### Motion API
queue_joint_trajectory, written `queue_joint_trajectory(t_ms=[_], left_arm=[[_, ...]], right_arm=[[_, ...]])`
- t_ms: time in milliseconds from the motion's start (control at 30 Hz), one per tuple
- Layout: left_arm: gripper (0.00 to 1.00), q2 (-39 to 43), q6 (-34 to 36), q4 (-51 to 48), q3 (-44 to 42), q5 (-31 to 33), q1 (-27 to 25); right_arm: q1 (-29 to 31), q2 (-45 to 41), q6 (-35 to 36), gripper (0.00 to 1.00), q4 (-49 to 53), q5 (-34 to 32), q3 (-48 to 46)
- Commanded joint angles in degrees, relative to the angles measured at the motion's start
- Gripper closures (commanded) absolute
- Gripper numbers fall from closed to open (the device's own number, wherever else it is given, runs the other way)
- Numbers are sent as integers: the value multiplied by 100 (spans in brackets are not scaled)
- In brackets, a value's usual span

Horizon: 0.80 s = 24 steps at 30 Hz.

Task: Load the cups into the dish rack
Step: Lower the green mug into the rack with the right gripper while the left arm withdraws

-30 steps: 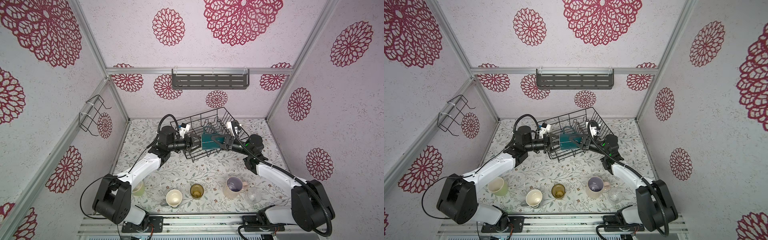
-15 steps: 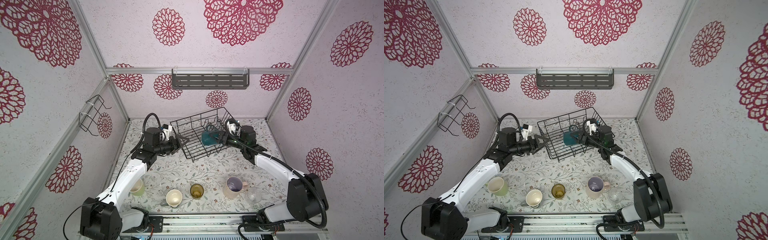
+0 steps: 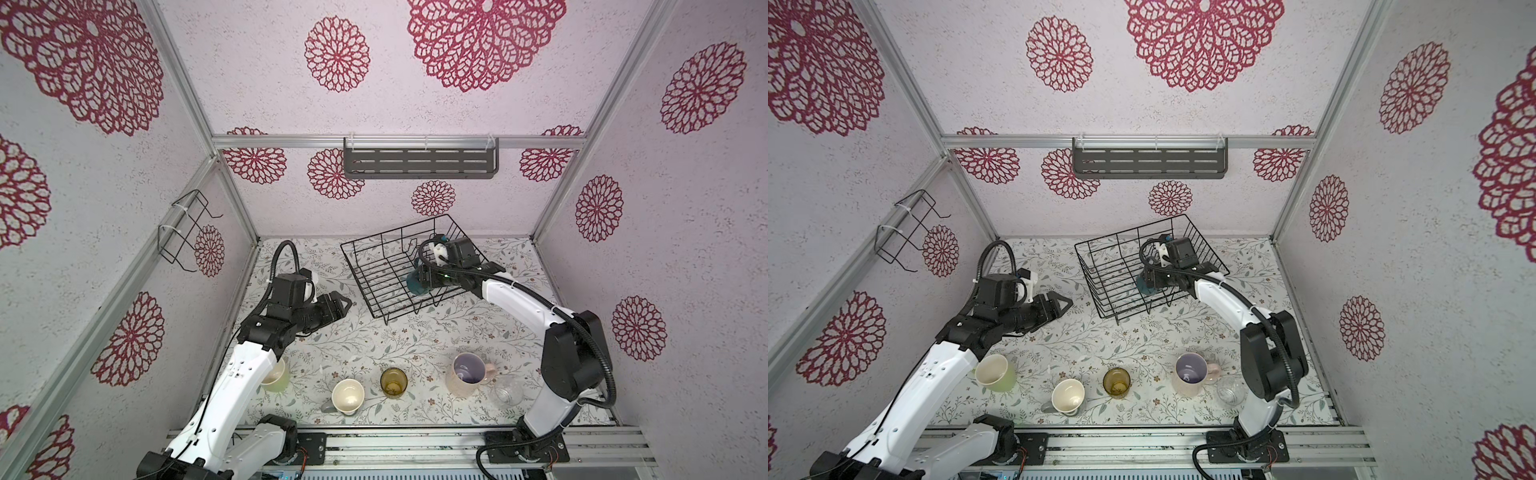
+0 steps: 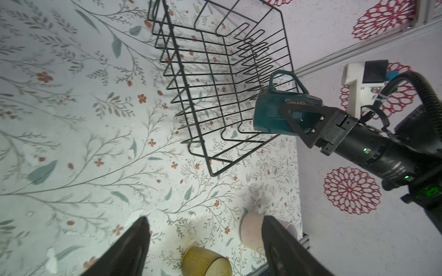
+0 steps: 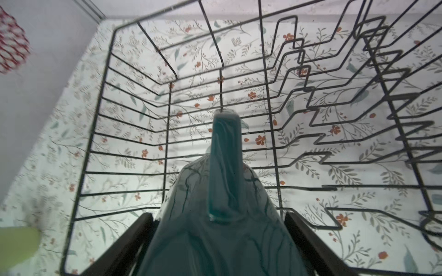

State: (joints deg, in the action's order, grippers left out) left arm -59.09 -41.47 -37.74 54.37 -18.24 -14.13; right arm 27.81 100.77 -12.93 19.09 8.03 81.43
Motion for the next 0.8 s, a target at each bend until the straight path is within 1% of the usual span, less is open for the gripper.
queue_joint_trajectory(t_ms=[0,133,233,333,433,567,633,700,767], left_arm=[[22,275,194,-596,-44,599,43],[21,531,145,-732,-176,812,53],[20,659,72,-788,-283,850,60],[21,715,8,-722,-391,780,60],[21,713,-43,-664,-408,718,60],[21,654,-107,-440,-467,566,60],[20,627,-145,-390,-501,488,60],[21,627,-168,-311,-579,429,60],[20,649,-187,-286,-644,380,60]], right_arm=[[172,177,692,55,543,-747,659],[351,643,835,55,933,-1307,1129],[394,897,606,56,1157,-1655,1435],[422,1067,-237,58,1429,-2290,1713],[576,1248,-997,53,1932,-2874,2113],[716,1331,-2154,52,2283,-3419,2320],[822,1356,-2658,49,2307,-3594,2307],[920,1438,-2916,49,2374,-3653,2365],[1027,1550,-3350,50,2580,-3964,2452]])
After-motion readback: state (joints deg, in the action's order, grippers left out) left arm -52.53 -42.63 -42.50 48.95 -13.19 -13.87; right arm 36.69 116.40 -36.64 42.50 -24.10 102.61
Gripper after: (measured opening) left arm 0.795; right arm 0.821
